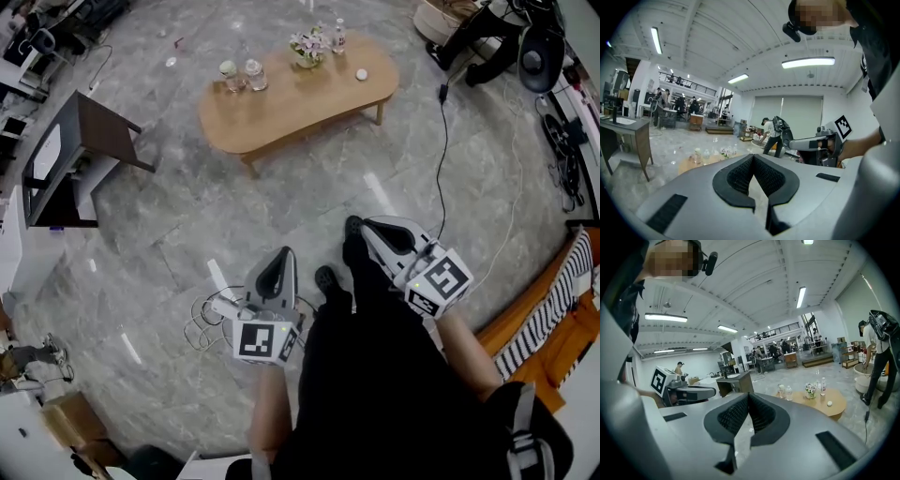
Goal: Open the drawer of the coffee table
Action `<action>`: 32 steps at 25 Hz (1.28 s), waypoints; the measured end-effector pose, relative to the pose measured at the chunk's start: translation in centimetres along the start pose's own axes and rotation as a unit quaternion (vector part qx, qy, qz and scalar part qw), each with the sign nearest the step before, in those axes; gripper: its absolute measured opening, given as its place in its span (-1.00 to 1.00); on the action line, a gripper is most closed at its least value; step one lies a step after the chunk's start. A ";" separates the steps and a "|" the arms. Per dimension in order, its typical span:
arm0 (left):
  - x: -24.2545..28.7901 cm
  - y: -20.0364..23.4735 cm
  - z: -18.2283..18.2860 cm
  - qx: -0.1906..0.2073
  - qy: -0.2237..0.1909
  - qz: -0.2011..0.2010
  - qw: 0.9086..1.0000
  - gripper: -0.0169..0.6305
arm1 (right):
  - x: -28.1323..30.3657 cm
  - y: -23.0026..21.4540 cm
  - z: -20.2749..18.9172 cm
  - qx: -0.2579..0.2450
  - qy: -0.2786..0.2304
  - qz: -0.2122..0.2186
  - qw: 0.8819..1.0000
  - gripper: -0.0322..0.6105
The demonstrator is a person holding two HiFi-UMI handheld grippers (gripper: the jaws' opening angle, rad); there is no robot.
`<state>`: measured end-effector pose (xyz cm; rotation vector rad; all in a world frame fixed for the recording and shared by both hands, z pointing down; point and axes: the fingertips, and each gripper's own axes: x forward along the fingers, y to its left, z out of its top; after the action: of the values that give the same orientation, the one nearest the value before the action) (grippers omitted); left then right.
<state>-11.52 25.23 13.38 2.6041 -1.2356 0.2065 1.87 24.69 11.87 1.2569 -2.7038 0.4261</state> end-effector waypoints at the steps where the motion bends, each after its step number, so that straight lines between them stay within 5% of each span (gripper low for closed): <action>1: 0.7 0.3 0.1 0.000 0.002 0.001 1.000 -0.91 | 0.5 -0.7 -0.1 0.001 0.004 0.001 1.000 -0.87; 17: 13.1 3.2 3.3 -0.030 0.008 0.061 0.998 -0.91 | 9.2 -11.8 1.5 -0.023 0.033 0.084 0.996 -0.87; 25: 16.1 5.1 2.2 -0.048 0.024 0.102 0.993 -0.91 | 13.0 -14.1 0.6 -0.021 0.058 0.127 0.990 -0.87; 32: 18.1 9.1 -2.2 -0.053 0.052 0.093 0.993 -0.91 | 17.7 -15.0 -4.4 -0.002 0.083 0.121 0.989 -0.87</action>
<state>-7.23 6.88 21.19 2.3582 -1.4118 0.3000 1.90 3.96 23.16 0.8515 -2.7174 0.5276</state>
